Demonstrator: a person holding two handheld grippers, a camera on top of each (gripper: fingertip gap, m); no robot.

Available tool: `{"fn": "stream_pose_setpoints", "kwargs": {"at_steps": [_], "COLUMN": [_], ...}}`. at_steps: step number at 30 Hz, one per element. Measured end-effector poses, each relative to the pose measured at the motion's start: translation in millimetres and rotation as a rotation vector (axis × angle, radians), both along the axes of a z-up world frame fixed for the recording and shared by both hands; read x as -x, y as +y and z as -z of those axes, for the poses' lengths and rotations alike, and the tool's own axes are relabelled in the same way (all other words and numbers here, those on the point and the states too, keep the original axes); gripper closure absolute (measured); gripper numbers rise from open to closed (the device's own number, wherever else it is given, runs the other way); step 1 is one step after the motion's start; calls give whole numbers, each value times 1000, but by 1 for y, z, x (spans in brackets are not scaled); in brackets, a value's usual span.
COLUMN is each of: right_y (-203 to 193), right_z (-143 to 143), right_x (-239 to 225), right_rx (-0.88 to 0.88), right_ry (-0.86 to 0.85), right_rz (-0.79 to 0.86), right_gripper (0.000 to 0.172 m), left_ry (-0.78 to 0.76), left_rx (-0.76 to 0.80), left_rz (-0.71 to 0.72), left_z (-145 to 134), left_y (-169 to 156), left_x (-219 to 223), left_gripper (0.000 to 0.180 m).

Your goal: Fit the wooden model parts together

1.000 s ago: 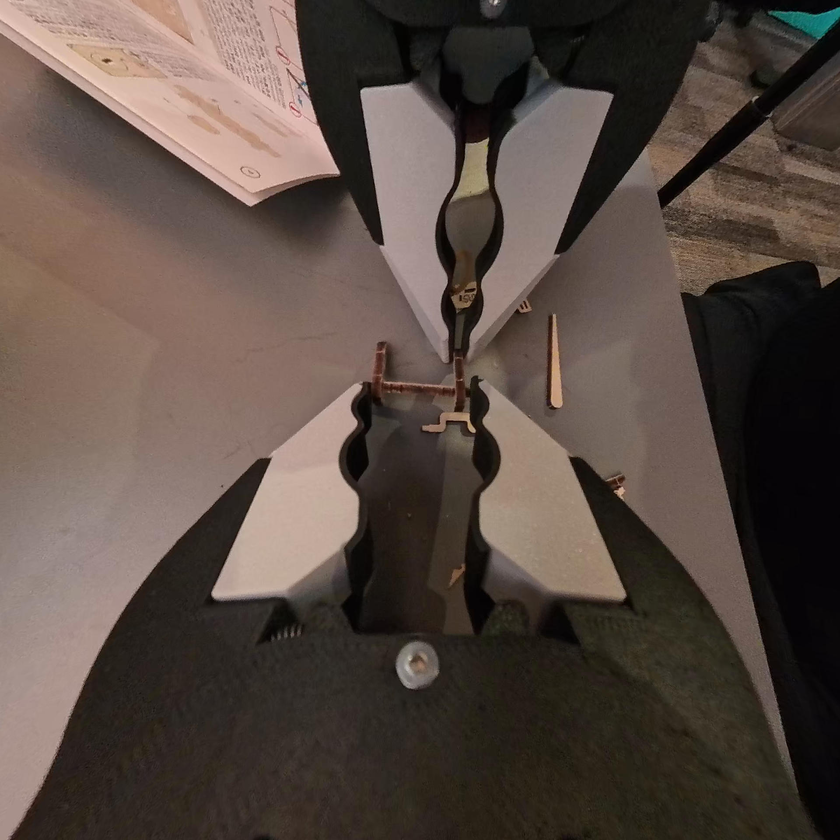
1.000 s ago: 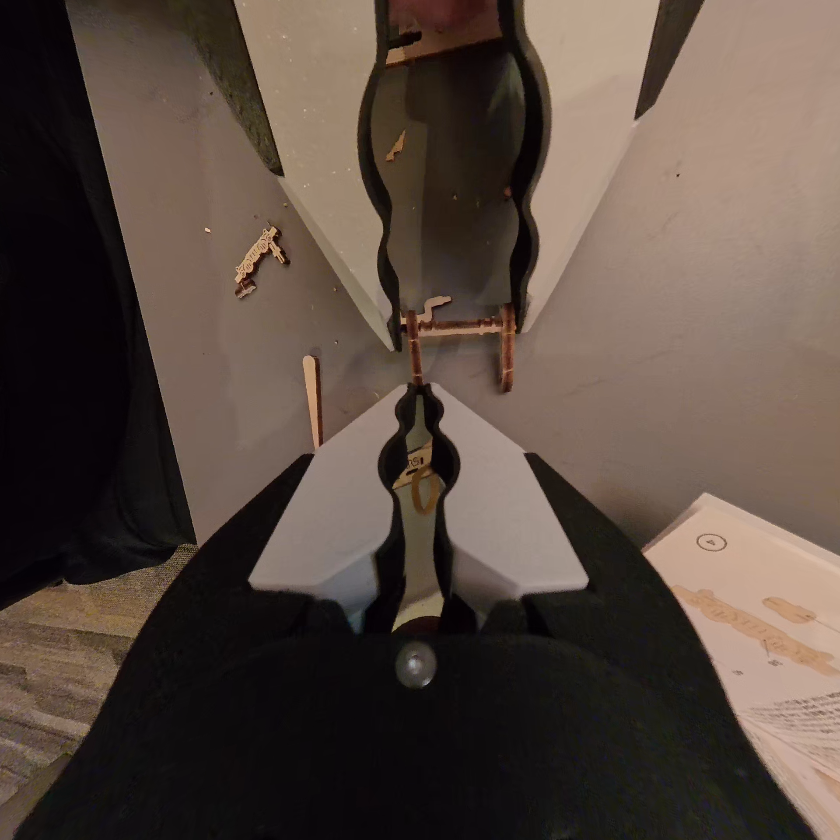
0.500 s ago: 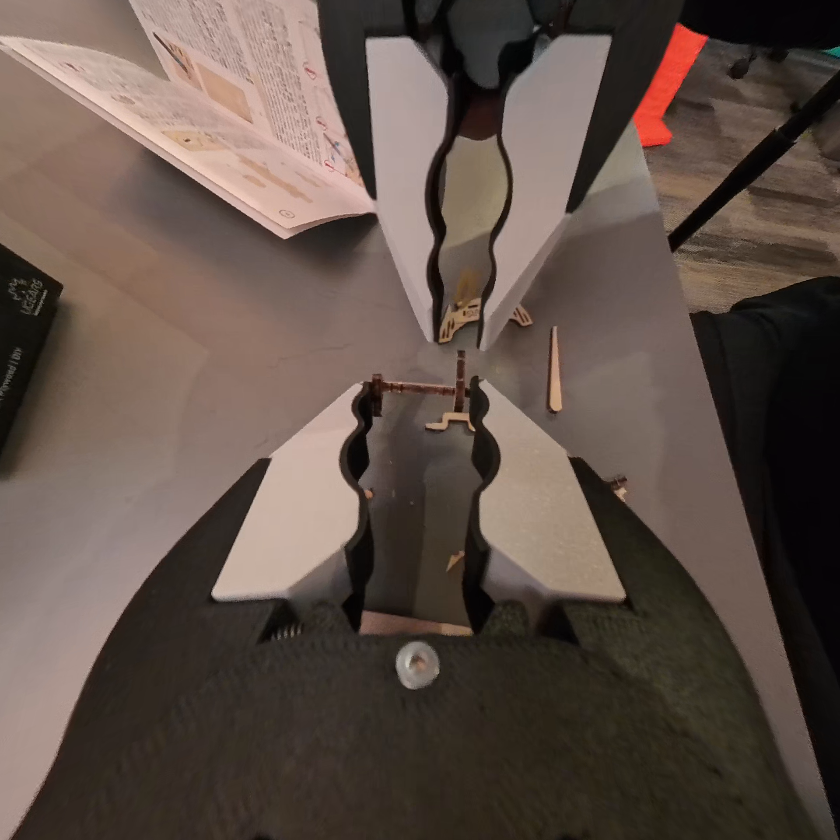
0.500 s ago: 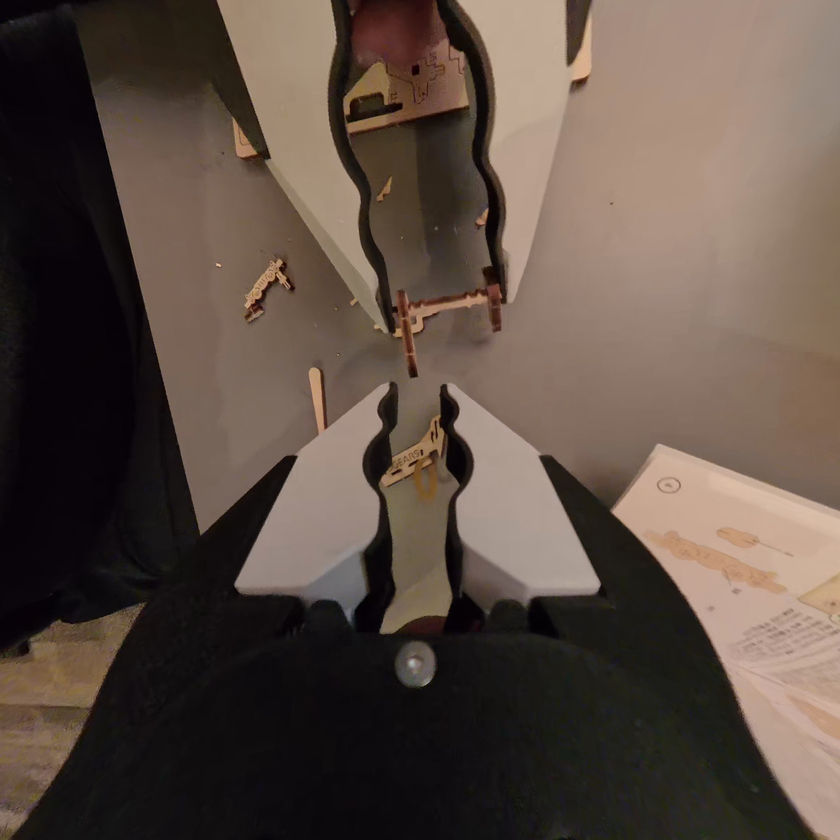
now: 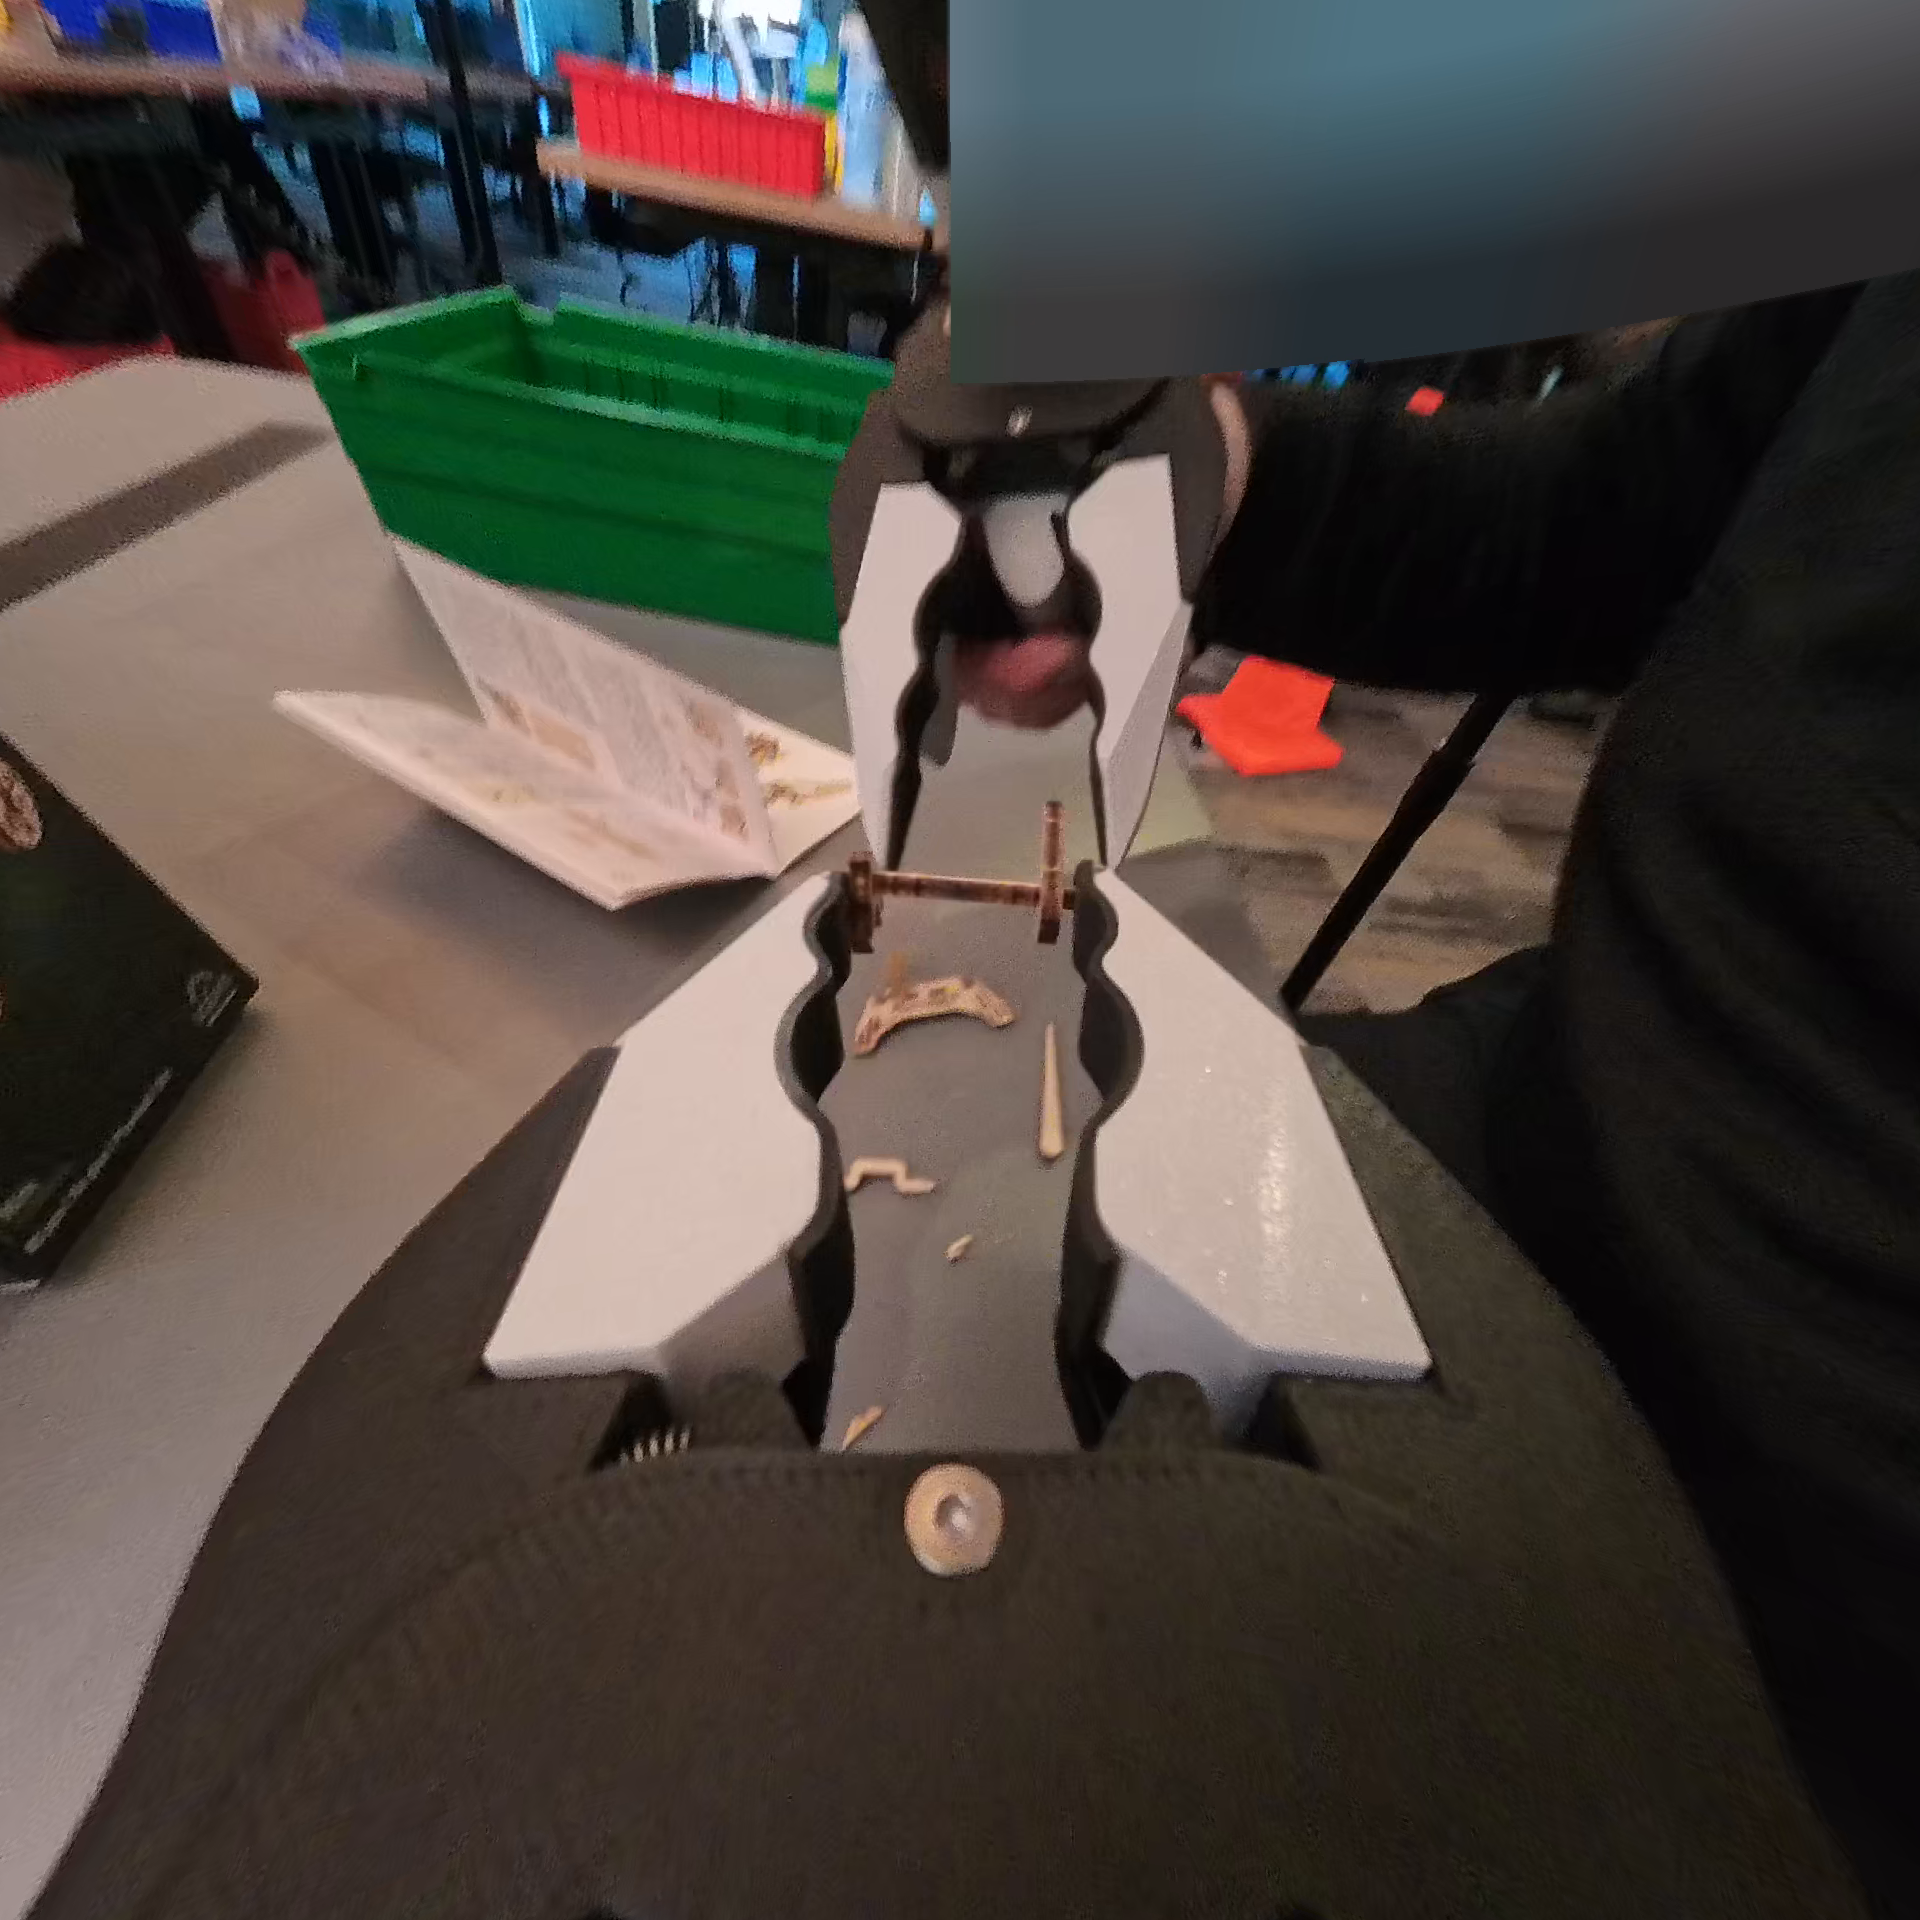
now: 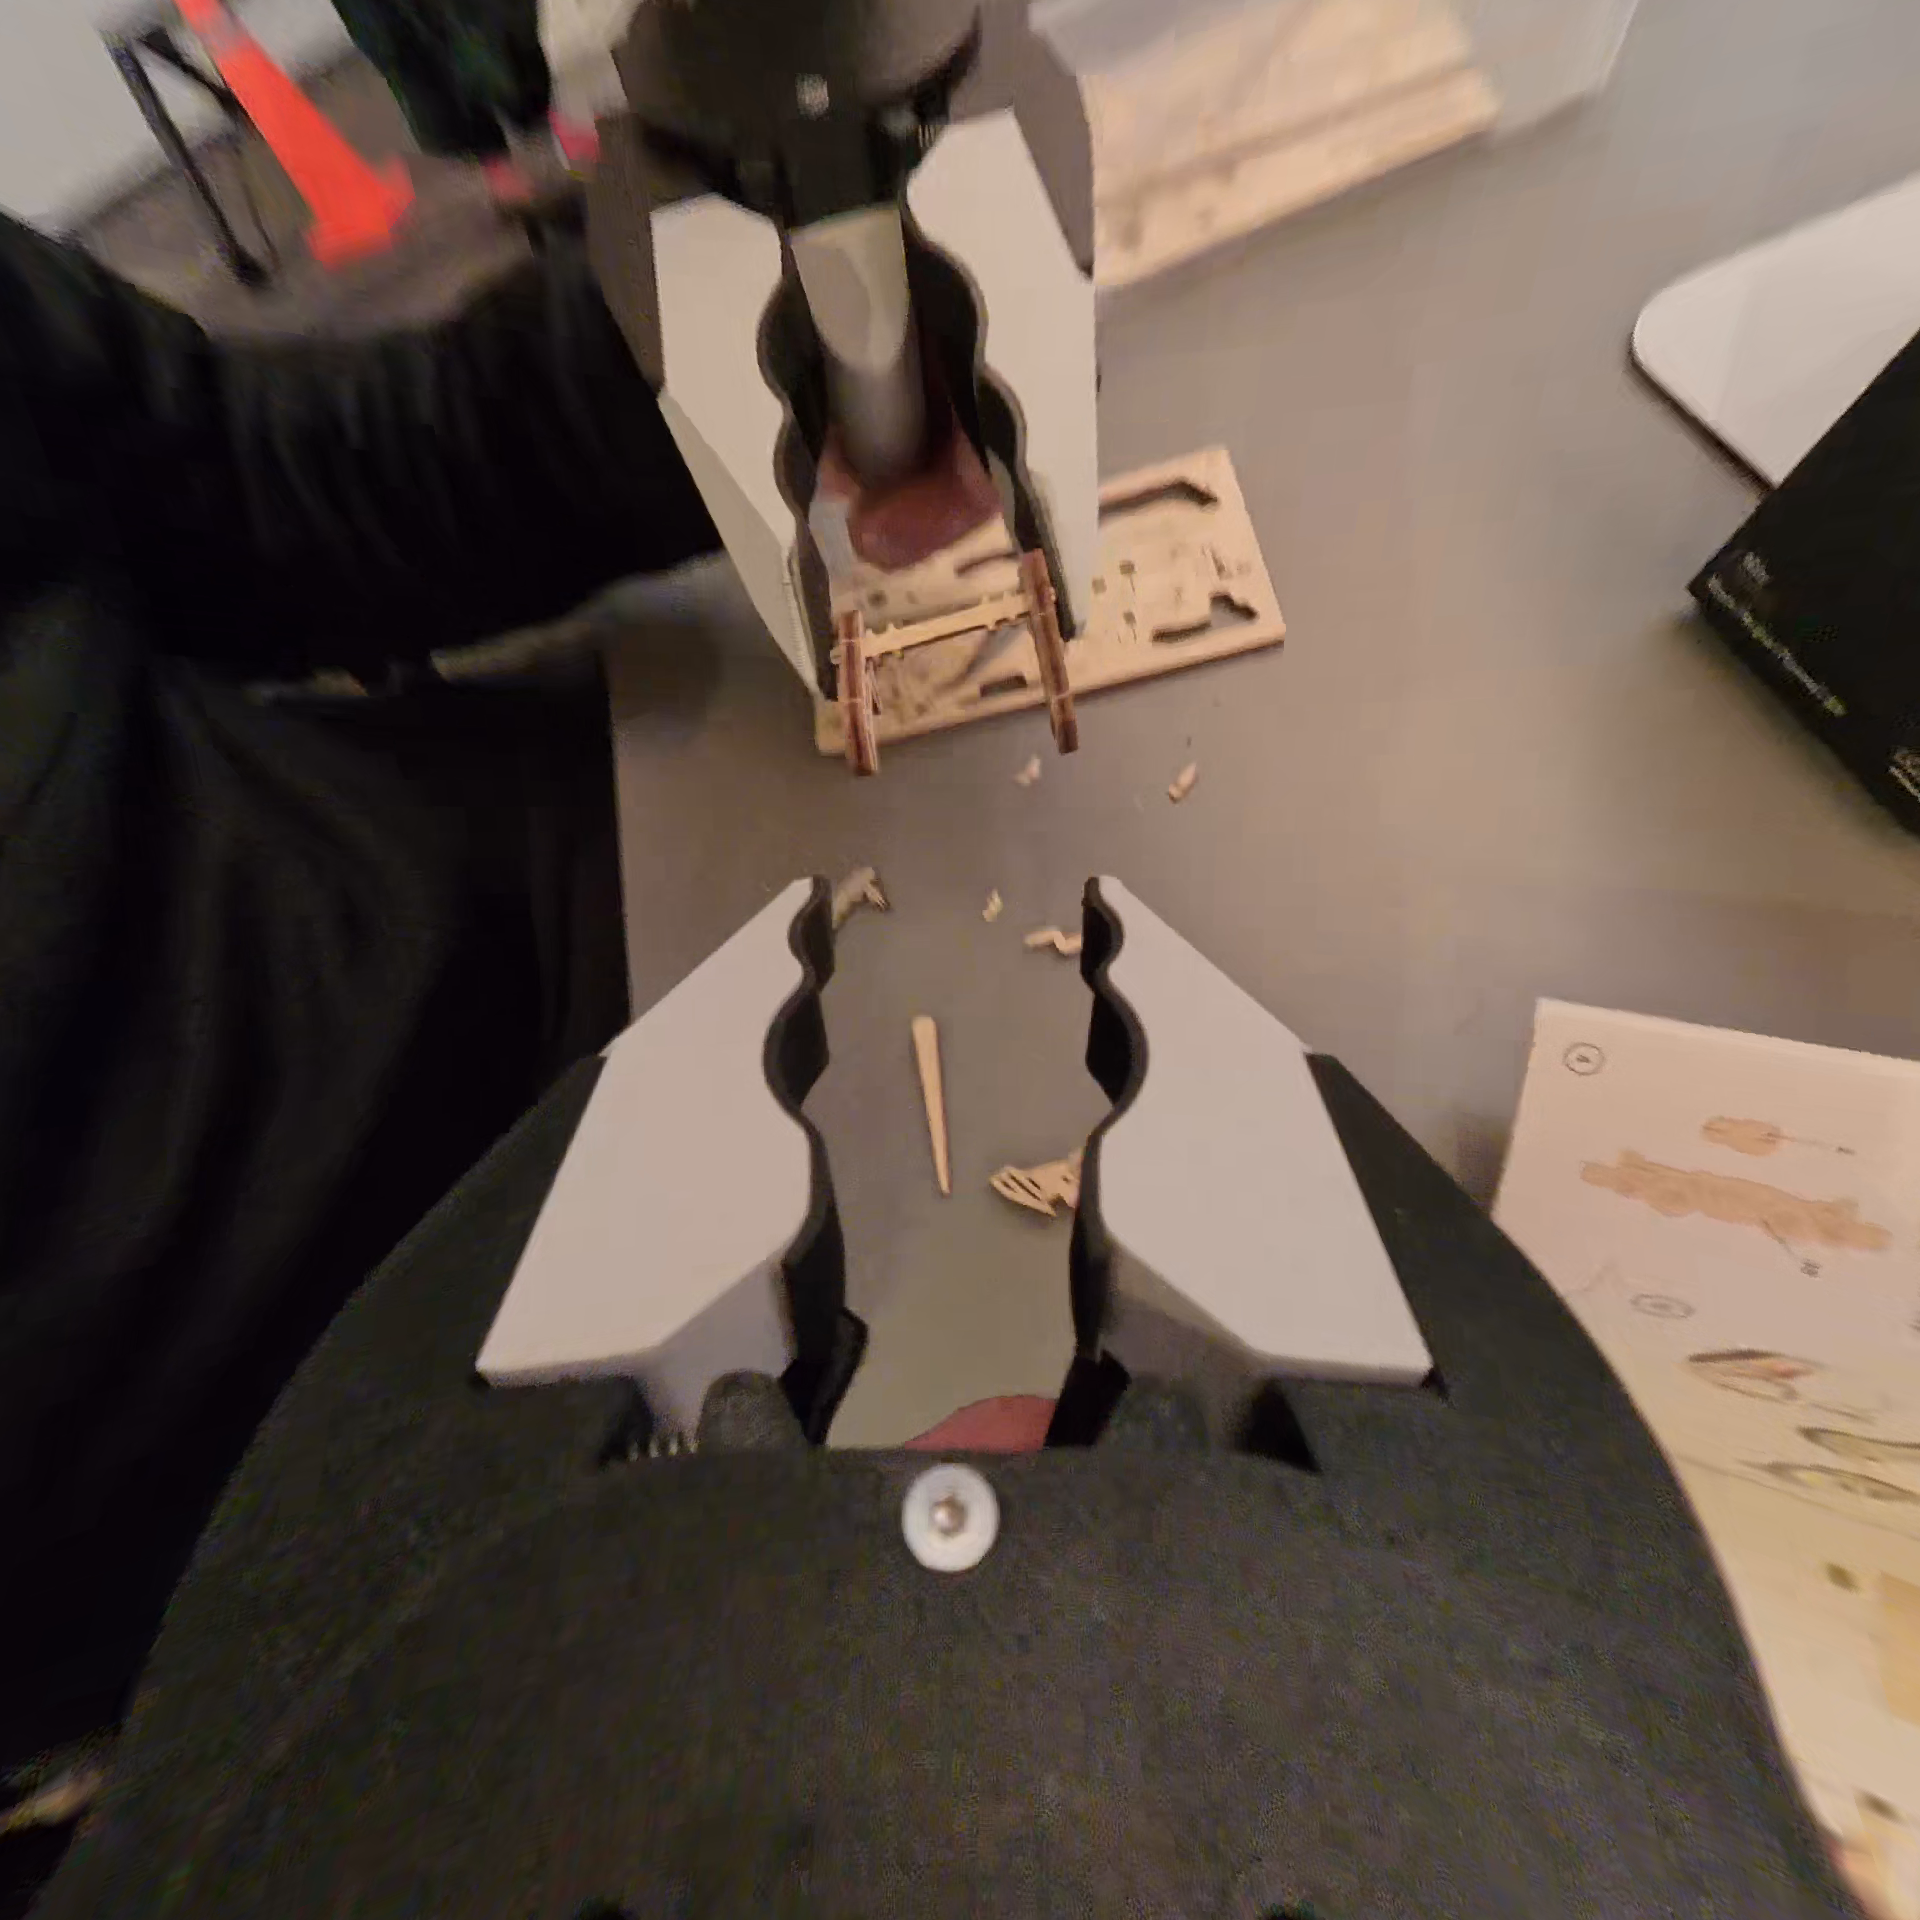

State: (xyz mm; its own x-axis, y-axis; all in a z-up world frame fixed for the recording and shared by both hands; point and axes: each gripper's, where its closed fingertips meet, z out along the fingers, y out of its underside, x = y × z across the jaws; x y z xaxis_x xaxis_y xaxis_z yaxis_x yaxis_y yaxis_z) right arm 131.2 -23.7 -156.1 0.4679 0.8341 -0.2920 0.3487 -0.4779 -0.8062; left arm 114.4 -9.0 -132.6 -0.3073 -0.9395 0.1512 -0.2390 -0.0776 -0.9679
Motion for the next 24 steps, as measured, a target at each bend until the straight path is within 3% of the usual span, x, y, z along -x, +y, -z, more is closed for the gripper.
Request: {"fn": "stream_pose_setpoints", "kwargs": {"at_steps": [1, 7, 10, 18, 24], "right_y": [-3, -8, -10, -23, -26], "right_z": [-5, -14, -8, -39, -37], "right_x": [2, 2, 7, 15, 5], "right_rx": [-8, 37, -55, -186, -190], "right_ry": [55, 267, 223, 314, 275], "right_rz": [10, 118, 163, 180, 186], "right_gripper": [119, 137, 147, 164, 170], "left_ry": [-37, -188, -227, -243, -202], "left_rx": [28, 90, 117, 134, 94], "left_rz": [17, 61, 74, 84, 80], "left_z": [-8, -38, -44, -43, -33], "left_y": [-5, -30, -42, -56, -59], "left_x": [2, 3, 0, -6, -11], "left_gripper": [140, 140, 140, 140, 139]}}
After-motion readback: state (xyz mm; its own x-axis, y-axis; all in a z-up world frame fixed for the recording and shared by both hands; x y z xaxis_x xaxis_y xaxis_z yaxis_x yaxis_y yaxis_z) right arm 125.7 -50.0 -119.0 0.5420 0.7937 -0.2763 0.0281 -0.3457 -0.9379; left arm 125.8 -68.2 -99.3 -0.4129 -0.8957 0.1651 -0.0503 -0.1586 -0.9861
